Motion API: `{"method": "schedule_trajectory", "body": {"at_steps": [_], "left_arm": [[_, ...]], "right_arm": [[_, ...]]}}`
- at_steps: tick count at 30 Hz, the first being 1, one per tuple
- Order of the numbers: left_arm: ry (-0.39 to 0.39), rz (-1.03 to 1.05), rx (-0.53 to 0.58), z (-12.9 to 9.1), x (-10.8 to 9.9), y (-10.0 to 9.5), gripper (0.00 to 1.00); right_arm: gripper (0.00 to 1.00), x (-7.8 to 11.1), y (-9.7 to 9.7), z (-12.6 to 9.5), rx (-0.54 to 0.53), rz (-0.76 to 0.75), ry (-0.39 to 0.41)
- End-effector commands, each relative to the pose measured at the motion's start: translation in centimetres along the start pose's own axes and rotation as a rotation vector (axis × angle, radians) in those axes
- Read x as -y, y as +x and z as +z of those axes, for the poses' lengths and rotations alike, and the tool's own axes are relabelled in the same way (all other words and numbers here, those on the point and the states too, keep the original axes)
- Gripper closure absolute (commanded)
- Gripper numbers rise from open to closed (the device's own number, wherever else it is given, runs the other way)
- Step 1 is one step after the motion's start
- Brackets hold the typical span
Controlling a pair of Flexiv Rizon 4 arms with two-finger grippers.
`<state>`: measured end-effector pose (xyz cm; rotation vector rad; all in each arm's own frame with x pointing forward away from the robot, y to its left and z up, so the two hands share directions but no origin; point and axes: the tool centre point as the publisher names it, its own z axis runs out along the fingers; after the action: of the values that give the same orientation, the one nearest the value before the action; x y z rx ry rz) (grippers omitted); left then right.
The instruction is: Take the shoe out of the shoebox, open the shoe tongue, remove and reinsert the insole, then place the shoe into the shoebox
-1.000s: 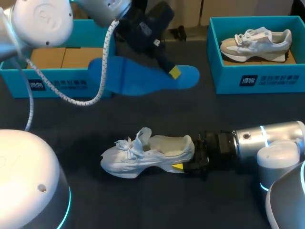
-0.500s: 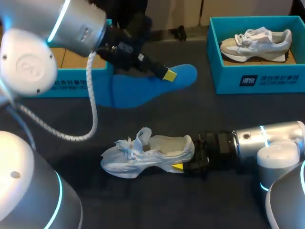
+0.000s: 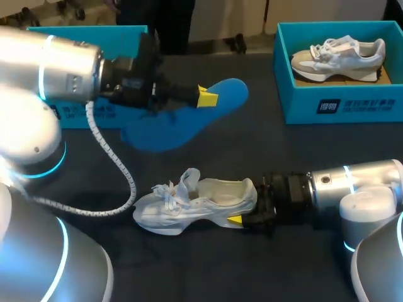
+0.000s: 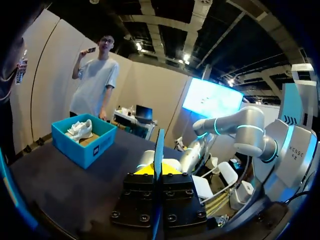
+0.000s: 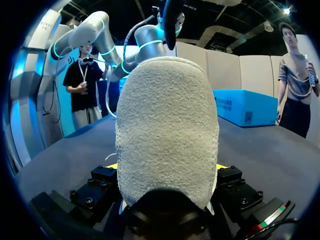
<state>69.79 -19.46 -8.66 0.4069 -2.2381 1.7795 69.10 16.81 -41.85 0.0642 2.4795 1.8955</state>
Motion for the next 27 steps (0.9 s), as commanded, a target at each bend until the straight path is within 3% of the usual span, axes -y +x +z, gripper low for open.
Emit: {"method": "schedule_trajectory", "body": {"at_steps": [1,12,20,27], "left_arm": [[0.188,0.016,0.017,-1.6,-0.5,2.3,1.0],[0.199,0.052,-0.017,-4.9,1.3,5.7,1.0],[0.138,0.109,0.03,-5.4,2.6,5.0,1.0],[0.138,0.109,0.03,-5.4,2.6,5.0,1.0]], "right_arm": [[1.0,0.0,0.1,0.2,0.002,-0.001,0.003],[1.0,0.0,0.1,0.2,0.002,-0.001,0.003],[1.0,0.0,0.1,0.2,0.002,-0.001,0.003],[1.0,0.0,0.1,0.2,0.002,-0.001,0.003]]}}
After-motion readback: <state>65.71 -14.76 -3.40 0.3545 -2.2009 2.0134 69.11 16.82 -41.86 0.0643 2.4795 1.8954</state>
